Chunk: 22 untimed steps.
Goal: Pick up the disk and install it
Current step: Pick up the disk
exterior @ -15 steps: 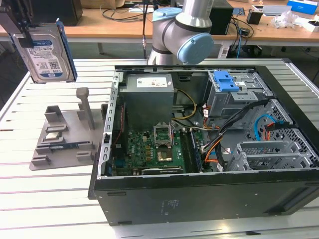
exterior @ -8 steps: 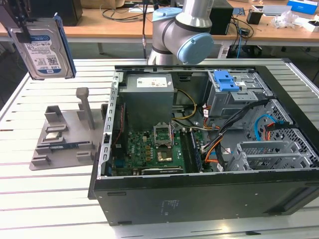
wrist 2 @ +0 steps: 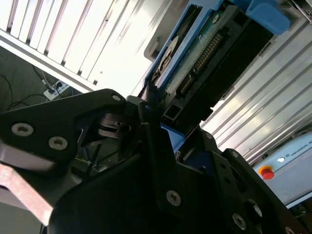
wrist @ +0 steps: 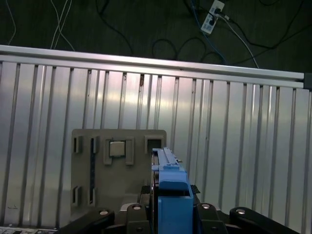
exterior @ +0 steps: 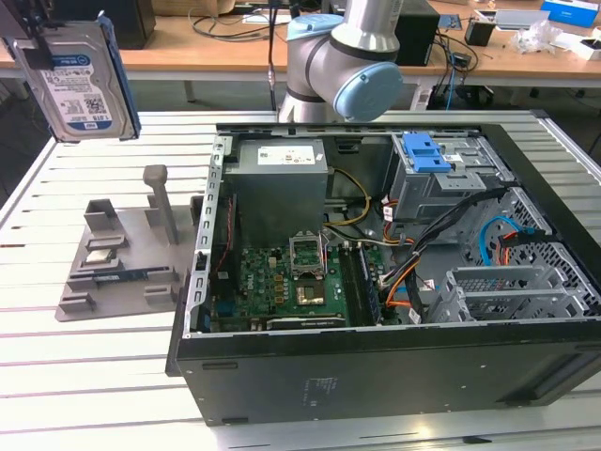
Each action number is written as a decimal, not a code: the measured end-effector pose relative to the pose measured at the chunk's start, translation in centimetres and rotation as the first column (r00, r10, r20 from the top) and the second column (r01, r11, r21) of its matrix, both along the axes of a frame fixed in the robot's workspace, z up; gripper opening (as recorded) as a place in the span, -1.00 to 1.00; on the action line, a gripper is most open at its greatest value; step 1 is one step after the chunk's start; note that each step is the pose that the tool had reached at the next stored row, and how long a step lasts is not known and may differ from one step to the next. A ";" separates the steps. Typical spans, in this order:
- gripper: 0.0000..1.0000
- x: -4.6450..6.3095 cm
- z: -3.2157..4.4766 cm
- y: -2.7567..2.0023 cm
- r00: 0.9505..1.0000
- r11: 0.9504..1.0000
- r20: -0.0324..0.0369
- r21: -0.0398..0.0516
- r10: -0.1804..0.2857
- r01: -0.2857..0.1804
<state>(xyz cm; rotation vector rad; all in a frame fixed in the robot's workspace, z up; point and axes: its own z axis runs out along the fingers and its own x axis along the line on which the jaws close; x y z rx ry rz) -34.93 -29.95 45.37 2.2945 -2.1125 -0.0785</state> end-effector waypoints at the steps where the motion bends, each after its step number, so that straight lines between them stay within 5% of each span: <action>1: -0.25 0.0 0.39 0.00 1.000 1.000 0.000 0.000 0.000 0.000; 15: -0.25 0.0 4.61 0.00 1.000 1.000 0.000 0.000 0.000 0.000; 22: -0.25 0.0 4.61 -0.01 1.000 1.000 0.000 0.001 0.000 0.000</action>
